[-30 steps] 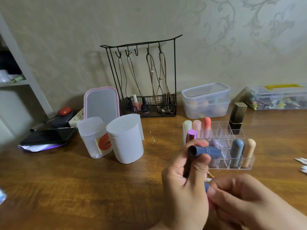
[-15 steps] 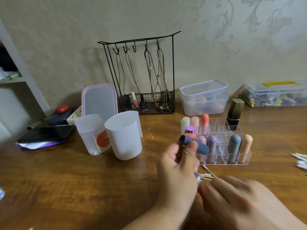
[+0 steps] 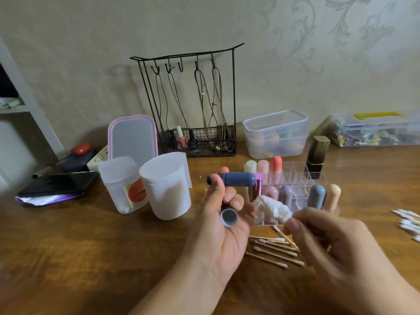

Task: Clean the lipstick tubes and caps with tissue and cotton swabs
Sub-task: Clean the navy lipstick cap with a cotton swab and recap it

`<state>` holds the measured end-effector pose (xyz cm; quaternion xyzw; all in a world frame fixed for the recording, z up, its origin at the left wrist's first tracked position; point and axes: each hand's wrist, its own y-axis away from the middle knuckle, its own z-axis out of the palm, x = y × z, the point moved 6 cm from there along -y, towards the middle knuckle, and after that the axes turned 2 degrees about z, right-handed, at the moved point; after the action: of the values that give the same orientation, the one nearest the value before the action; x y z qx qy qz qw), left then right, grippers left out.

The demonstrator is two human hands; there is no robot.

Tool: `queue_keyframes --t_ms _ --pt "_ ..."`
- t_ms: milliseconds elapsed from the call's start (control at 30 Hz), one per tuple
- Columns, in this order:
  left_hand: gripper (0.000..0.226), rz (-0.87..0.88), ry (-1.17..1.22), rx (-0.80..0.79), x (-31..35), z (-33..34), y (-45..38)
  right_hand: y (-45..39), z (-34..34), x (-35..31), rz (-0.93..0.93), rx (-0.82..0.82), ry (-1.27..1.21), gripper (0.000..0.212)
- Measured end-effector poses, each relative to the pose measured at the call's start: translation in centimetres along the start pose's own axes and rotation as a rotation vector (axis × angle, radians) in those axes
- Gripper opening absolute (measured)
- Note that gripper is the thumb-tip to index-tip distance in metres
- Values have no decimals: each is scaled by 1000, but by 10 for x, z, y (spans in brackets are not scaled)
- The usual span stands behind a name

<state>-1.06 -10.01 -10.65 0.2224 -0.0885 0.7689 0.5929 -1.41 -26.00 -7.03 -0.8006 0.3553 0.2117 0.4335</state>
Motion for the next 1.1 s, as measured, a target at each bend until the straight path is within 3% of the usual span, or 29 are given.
queue_keyframes --t_ms 300,500,567,700,867,1000,1100 --pt "22 -9 -36 -22 -13 1 8 7 22 1 24 -151 157 28" --pt "30 -13 -172 -12 -18 2 11 8 27 -5 0 -253 109 36" --pt "31 -26 -216 -18 -18 1 11 7 20 -7 6 -214 87 42" --pt "24 -94 -365 -79 -20 3 15 -2 -10 -2 127 82 -148 43" --pt "23 -125 -436 -237 -26 14 25 -3 -3 -4 83 46 -139 35" --pt "68 -136 -468 -182 -26 7 20 2 -16 -5 57 132 -97 28" --pt "70 -75 -416 -59 -16 2 11 4 -17 -22 -78 113 -95 20"
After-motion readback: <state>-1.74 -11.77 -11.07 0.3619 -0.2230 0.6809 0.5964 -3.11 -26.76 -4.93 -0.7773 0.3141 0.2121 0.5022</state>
